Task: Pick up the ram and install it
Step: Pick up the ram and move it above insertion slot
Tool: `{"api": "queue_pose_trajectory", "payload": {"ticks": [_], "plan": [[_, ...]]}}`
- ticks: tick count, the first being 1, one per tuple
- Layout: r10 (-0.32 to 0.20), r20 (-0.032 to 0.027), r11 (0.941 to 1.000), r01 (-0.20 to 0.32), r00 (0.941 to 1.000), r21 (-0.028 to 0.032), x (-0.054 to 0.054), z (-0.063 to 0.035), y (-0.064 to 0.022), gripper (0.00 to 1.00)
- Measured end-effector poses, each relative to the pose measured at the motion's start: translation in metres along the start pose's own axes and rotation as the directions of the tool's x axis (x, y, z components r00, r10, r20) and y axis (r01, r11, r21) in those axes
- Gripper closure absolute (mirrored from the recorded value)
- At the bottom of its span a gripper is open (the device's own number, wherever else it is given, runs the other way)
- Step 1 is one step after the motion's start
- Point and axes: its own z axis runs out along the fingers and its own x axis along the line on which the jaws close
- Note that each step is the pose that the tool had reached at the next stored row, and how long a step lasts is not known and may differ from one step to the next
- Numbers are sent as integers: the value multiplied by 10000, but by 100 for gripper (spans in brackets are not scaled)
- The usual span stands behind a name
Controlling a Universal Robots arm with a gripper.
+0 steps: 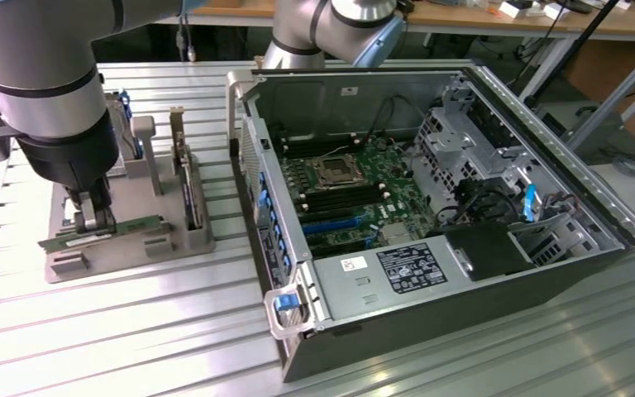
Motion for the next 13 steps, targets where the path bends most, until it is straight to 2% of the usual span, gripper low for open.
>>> {"api": "queue_pose_trajectory", "payload": {"ticks": [13], "plan": [[0, 0, 10000, 0, 10000, 0, -3, -158, 6, 87]]}}
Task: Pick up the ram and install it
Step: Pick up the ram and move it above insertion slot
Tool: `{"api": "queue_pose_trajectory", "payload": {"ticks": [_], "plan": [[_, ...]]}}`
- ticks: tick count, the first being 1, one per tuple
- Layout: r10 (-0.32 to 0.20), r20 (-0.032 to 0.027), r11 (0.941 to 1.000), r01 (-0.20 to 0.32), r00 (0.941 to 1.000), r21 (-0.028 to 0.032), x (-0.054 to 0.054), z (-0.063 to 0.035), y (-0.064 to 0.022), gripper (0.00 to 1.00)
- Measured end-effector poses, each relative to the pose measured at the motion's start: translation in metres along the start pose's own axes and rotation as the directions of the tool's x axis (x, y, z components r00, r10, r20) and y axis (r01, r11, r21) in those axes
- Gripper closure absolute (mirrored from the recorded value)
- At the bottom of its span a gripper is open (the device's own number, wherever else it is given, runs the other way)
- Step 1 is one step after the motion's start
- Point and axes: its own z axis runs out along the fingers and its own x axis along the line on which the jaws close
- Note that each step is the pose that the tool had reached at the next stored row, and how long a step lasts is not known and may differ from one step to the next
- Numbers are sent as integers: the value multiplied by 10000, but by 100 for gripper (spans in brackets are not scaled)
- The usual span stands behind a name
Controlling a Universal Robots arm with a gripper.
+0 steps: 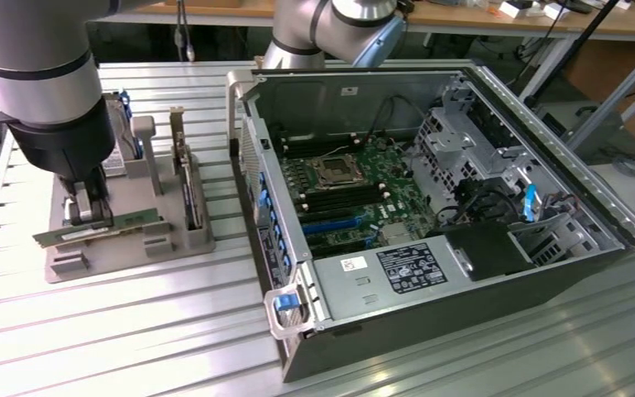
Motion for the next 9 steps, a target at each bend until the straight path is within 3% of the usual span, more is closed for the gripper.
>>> {"api": "queue_pose_trajectory", "payload": {"ticks": [9], "plan": [[0, -1, 10000, 0, 10000, -2, -2, -102, 4, 87]]}}
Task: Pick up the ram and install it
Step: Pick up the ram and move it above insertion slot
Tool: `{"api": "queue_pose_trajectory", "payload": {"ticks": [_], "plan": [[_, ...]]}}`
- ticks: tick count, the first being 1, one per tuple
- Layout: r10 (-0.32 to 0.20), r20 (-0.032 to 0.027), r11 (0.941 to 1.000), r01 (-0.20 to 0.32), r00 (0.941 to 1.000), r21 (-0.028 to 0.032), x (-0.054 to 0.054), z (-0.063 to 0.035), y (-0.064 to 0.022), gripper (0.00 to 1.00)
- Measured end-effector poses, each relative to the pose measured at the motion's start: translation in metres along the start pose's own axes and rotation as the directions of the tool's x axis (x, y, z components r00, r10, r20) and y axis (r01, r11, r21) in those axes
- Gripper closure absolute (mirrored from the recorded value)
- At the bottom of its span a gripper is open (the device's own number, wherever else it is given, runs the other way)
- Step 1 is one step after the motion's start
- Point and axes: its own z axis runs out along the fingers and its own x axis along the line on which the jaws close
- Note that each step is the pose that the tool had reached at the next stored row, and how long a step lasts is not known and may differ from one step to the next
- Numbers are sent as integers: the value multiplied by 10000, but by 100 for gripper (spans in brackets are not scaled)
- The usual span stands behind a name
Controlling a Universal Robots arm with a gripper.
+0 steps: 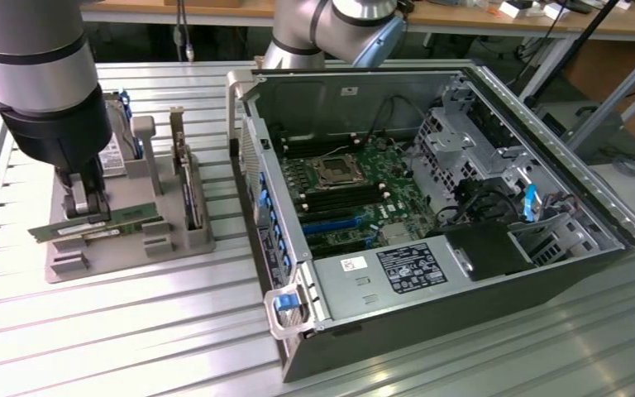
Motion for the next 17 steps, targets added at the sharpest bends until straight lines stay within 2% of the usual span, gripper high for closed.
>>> {"api": "queue_pose_trajectory", "payload": {"ticks": [17], "plan": [[0, 1, 10000, 0, 10000, 2, -5, -212, 9, 87]]}}
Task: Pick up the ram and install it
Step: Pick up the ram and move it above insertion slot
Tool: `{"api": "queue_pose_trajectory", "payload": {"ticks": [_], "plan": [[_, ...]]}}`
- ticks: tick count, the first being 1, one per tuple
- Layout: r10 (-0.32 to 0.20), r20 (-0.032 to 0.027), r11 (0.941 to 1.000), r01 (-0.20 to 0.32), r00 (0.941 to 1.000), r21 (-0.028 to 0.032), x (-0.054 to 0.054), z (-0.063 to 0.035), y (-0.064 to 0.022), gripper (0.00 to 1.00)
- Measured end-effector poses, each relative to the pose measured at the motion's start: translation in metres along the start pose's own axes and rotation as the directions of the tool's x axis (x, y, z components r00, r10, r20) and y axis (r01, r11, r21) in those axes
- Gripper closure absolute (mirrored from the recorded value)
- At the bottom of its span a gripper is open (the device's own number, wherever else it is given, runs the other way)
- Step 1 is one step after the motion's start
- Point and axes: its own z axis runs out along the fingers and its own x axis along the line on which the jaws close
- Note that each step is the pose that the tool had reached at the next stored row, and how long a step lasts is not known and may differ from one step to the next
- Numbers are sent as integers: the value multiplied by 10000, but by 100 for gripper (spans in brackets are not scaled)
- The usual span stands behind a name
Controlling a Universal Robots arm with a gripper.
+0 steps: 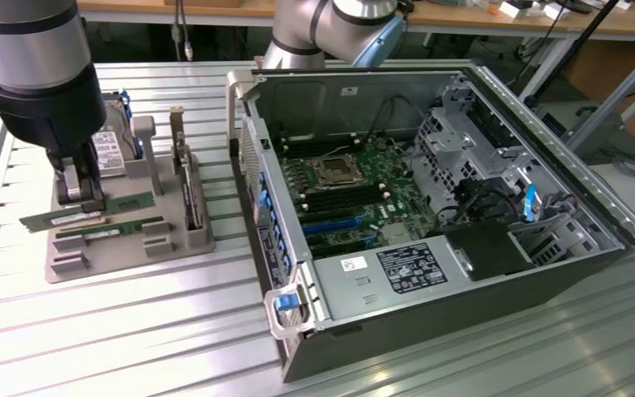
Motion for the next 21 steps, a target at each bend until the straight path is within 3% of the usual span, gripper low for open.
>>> {"api": "queue_pose_trajectory", "payload": {"ticks": [21], "plan": [[0, 0, 10000, 0, 10000, 0, -6, -252, 9, 87]]}}
